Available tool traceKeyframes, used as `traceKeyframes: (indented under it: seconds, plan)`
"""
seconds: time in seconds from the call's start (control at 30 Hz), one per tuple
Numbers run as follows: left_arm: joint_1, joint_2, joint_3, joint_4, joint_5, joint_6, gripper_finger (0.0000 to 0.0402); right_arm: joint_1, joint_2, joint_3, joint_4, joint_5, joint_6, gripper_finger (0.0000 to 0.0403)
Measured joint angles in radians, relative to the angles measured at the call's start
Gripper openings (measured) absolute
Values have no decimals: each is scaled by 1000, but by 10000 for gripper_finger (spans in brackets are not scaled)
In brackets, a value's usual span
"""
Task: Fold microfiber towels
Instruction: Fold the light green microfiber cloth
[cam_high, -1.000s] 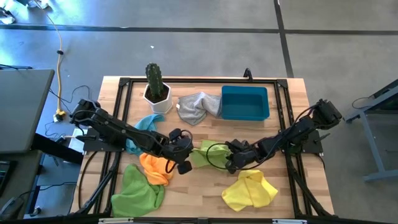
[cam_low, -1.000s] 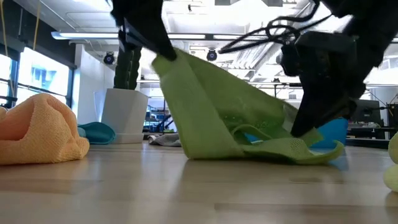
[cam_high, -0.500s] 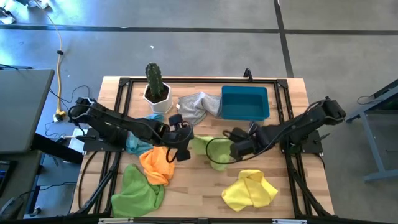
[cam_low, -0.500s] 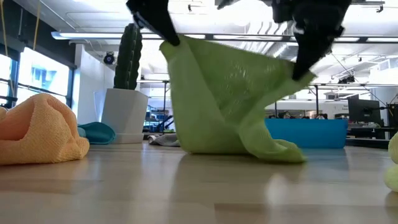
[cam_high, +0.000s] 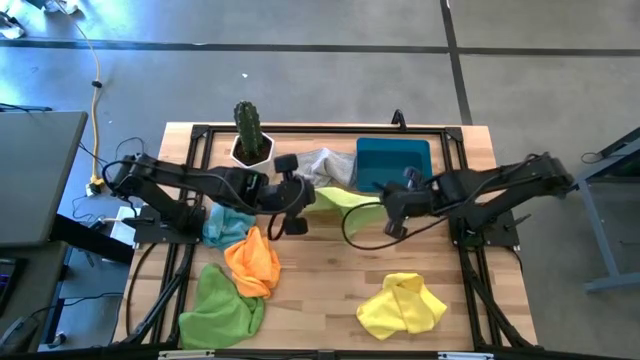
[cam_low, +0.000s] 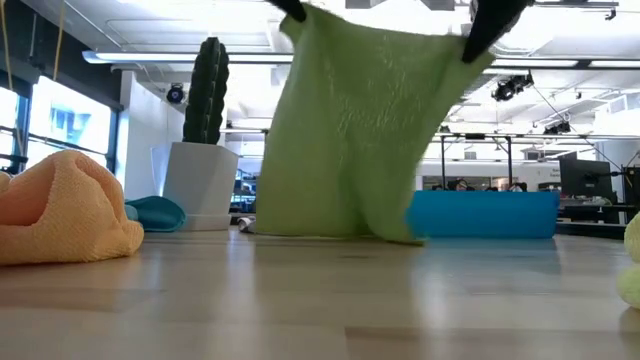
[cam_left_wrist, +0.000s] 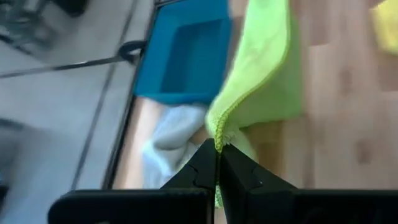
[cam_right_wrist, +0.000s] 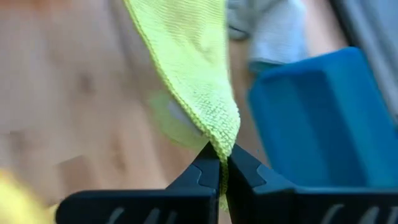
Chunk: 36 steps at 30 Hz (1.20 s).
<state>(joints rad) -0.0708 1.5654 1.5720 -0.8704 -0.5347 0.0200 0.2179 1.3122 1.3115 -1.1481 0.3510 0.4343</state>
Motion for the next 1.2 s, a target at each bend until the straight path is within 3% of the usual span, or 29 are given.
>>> traceKeyframes:
  seconds: [0.13, 0.2, 0.33, 0.47, 0.7, 0.83, 0.93, 1.07, 1.2]
  plan:
    - [-1, 0, 75, -29, 169, -1, 0, -4, -14, 53, 1, -156, -71, 0]
    - [-2, 0, 94, -31, 183, 37, 0, -4, -12, 80, -11, -157, -112, 0]
    - [3, 0, 98, -36, -24, 97, 0, -15, -9, 119, -18, -32, -144, 0]
    - [19, 0, 98, -58, -194, 133, 0, -43, -9, 145, -48, 24, -185, 0]
    - [69, 1, 98, -54, -270, 173, 0, -135, -9, 147, -68, 145, -363, 0]
    - [73, 1, 98, -54, -300, 126, 0, -179, -8, 147, -68, 149, -352, 0]
    - [56, 1, 98, -66, -260, 40, 0, -186, -9, 147, -83, 59, -286, 0]
    - [27, 6, 84, -103, -90, -203, 0, -177, 10, 147, -126, -151, -157, 0]
    - [-18, 49, 10, -111, 13, -381, 0, -129, 72, 147, -155, -215, -120, 0]
